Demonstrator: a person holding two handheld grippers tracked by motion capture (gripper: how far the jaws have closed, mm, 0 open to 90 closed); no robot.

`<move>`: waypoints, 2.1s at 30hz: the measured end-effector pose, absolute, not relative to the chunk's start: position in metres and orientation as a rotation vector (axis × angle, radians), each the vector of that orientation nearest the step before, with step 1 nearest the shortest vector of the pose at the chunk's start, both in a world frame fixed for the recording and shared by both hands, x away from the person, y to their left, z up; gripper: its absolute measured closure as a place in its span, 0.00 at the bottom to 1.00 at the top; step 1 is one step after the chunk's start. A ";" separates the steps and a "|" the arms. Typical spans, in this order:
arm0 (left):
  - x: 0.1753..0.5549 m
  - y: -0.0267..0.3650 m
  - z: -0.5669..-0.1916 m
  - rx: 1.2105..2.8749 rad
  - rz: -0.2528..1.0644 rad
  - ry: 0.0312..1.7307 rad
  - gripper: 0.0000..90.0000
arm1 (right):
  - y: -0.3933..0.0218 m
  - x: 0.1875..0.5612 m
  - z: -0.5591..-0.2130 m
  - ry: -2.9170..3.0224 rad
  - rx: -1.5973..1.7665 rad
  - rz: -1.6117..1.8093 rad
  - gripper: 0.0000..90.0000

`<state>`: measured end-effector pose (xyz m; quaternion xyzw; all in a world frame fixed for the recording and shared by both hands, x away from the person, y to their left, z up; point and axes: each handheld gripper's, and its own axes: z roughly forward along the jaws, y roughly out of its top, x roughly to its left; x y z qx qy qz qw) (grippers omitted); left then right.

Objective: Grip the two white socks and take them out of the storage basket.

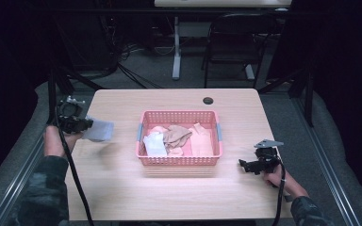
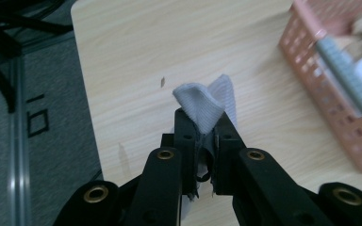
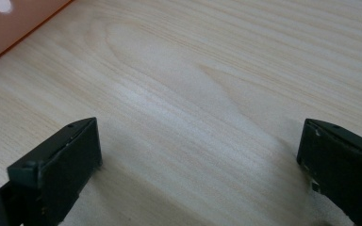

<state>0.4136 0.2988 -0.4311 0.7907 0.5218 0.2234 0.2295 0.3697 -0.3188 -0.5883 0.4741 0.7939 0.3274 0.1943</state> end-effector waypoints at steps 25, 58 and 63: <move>0.423 0.306 -0.547 2.129 0.332 1.642 0.93 | -0.319 0.370 -0.588 2.231 1.328 0.925 0.00; 0.408 0.266 -0.441 2.068 0.449 1.254 0.03 | -0.319 0.370 -0.588 2.231 1.329 0.917 0.00; 0.410 0.244 -0.434 2.106 0.449 1.150 0.00 | -0.319 0.370 -0.588 2.231 1.327 0.918 0.00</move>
